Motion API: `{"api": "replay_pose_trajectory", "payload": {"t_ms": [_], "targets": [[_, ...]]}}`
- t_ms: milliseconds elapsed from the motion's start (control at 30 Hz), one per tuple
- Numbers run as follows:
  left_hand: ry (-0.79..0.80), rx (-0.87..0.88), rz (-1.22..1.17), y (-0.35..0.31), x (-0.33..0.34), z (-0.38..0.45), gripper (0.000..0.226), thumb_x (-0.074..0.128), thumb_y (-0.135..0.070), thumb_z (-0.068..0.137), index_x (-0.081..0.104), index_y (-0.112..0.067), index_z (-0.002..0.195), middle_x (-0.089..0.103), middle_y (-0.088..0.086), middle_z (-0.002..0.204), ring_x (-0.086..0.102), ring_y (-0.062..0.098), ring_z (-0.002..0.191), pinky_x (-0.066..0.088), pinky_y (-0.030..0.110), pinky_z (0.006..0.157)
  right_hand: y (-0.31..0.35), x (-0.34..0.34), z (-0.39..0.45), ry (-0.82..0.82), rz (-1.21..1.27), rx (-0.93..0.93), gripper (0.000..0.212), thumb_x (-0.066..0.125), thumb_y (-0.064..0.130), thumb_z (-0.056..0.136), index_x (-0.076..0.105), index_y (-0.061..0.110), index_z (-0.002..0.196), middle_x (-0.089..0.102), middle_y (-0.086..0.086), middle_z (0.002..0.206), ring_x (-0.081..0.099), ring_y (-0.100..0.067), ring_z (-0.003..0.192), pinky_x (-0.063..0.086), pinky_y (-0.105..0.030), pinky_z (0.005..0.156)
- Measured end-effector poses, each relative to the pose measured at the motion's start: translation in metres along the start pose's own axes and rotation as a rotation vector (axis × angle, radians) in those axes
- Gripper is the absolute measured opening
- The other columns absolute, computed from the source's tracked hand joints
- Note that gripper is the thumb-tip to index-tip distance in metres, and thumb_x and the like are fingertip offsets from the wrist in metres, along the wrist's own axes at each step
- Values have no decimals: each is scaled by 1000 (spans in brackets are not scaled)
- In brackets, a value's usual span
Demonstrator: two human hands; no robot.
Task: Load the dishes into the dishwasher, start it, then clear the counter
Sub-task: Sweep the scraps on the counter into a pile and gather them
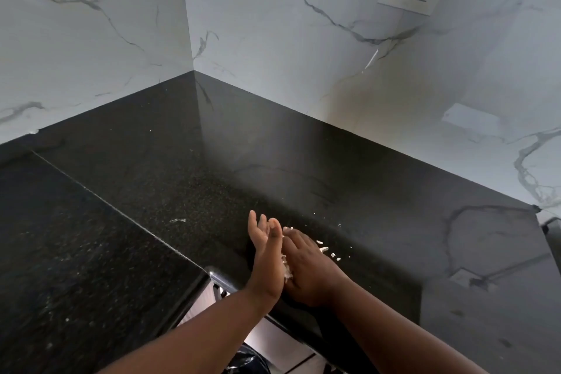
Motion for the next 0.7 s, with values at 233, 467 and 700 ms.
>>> {"api": "replay_pose_trajectory", "payload": {"t_ms": [233, 467, 700], "targets": [[-215, 78, 27, -21, -28, -8, 62, 22, -62, 85, 53, -24, 124, 52, -4, 135, 44, 17, 133, 31, 28, 106, -6, 0, 2, -27, -117, 34, 42, 52, 41, 86, 50, 20, 122, 47, 2, 128, 38, -23, 118, 32, -39, 103], [-208, -467, -325, 1, -89, -48, 57, 38, -52, 97, 66, -4, 111, 72, 18, 106, 64, 31, 104, 48, 41, 87, -4, -4, 8, -66, -182, 3, 35, 53, 40, 86, 58, 18, 113, 59, -2, 104, 55, -25, 92, 45, -36, 82], [-97, -898, -267, 65, -109, -102, 57, 45, -29, 80, 62, 15, 114, 65, 32, 110, 64, 44, 98, 48, 48, 85, -4, -9, 23, 7, -246, 64, 58, 30, 59, 86, 62, 18, 113, 65, -3, 103, 64, -26, 97, 49, -35, 83]]}}
Point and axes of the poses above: each hand's wrist, its own z-axis towards the middle knuckle, its own x-axis out of the palm, y = z × x, the point moved 8 cm from there along z, towards the middle knuckle
